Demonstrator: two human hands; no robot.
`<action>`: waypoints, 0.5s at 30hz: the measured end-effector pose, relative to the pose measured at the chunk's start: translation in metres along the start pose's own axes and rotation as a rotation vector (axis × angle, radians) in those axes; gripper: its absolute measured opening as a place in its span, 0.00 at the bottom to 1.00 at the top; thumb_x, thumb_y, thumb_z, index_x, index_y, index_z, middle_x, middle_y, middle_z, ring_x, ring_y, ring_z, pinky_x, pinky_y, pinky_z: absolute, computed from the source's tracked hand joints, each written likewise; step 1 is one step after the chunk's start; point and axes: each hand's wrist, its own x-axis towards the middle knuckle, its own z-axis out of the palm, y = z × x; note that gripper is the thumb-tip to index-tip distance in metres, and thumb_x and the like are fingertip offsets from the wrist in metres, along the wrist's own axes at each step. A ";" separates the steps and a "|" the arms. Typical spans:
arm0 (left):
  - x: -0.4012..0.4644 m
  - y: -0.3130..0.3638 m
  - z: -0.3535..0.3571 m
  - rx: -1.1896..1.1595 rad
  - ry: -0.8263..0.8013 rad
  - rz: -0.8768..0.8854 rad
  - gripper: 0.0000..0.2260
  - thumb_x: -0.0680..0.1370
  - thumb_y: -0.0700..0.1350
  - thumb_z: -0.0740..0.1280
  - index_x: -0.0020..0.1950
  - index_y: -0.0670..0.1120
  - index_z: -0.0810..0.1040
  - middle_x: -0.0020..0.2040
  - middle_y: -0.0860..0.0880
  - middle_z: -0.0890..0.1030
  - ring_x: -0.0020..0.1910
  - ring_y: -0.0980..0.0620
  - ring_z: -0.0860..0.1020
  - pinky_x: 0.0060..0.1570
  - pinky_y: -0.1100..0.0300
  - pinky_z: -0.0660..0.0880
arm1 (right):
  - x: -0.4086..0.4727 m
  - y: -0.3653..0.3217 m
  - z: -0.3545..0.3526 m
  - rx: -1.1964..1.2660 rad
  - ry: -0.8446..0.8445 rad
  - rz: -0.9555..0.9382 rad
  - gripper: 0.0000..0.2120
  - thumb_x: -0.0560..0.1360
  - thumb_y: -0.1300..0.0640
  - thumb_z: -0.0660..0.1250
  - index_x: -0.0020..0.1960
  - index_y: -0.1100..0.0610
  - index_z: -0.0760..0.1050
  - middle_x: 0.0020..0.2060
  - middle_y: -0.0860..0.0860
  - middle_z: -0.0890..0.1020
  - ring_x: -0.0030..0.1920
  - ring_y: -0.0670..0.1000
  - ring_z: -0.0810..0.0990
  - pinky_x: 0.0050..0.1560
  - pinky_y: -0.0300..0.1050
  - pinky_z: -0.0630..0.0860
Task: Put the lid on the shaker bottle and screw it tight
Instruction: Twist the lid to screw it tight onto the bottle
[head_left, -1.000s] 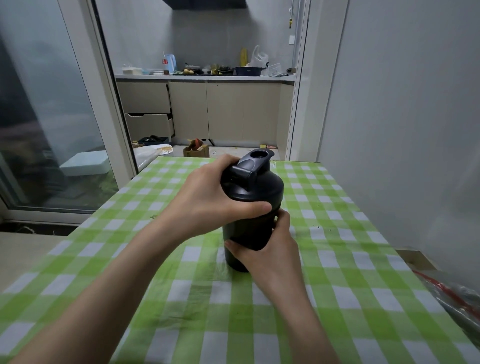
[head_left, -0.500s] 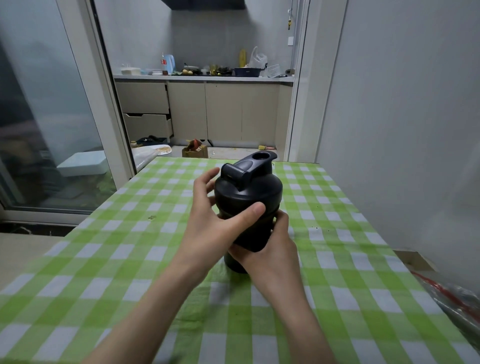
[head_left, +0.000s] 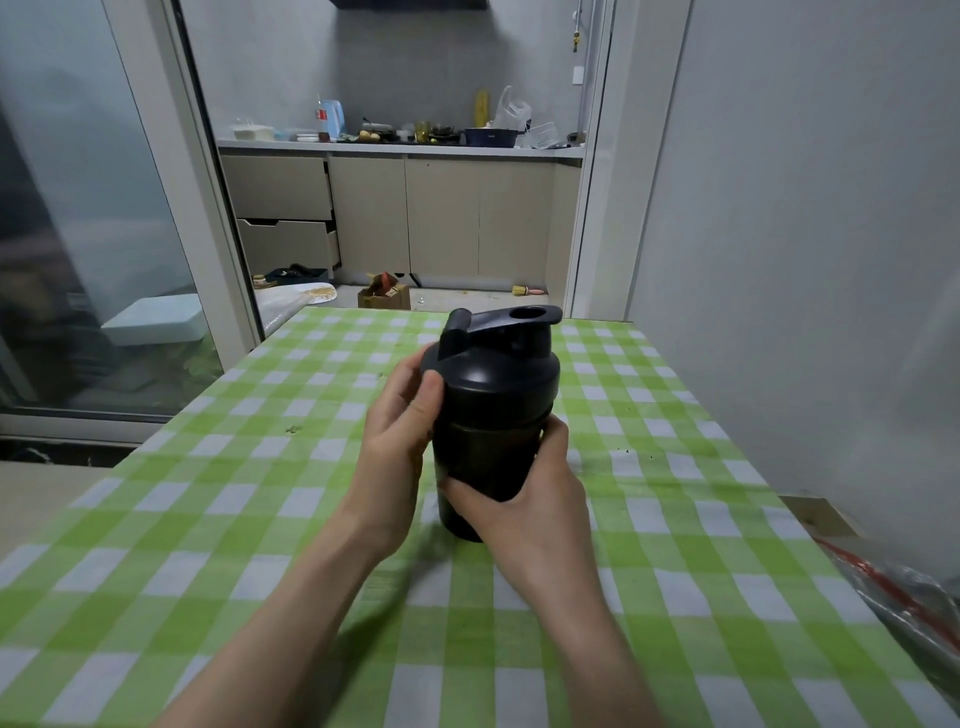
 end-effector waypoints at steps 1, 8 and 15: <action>0.001 -0.002 0.001 0.018 0.020 0.007 0.15 0.79 0.46 0.57 0.63 0.45 0.74 0.50 0.55 0.83 0.51 0.63 0.79 0.47 0.68 0.74 | 0.000 0.000 0.000 -0.007 -0.001 -0.004 0.38 0.61 0.49 0.77 0.65 0.48 0.61 0.56 0.45 0.79 0.53 0.49 0.79 0.51 0.48 0.79; 0.016 0.000 0.003 0.004 0.122 -0.060 0.14 0.81 0.40 0.53 0.53 0.46 0.79 0.39 0.58 0.81 0.39 0.66 0.77 0.34 0.74 0.72 | -0.001 -0.001 0.000 -0.021 -0.004 -0.003 0.41 0.62 0.48 0.77 0.68 0.50 0.60 0.59 0.47 0.78 0.58 0.51 0.77 0.57 0.52 0.77; -0.015 0.006 0.014 0.200 0.436 0.188 0.06 0.79 0.46 0.60 0.46 0.52 0.77 0.44 0.55 0.81 0.45 0.61 0.79 0.43 0.64 0.76 | -0.001 -0.003 0.000 -0.021 0.005 0.026 0.40 0.61 0.49 0.77 0.66 0.48 0.60 0.57 0.47 0.80 0.55 0.51 0.79 0.53 0.53 0.79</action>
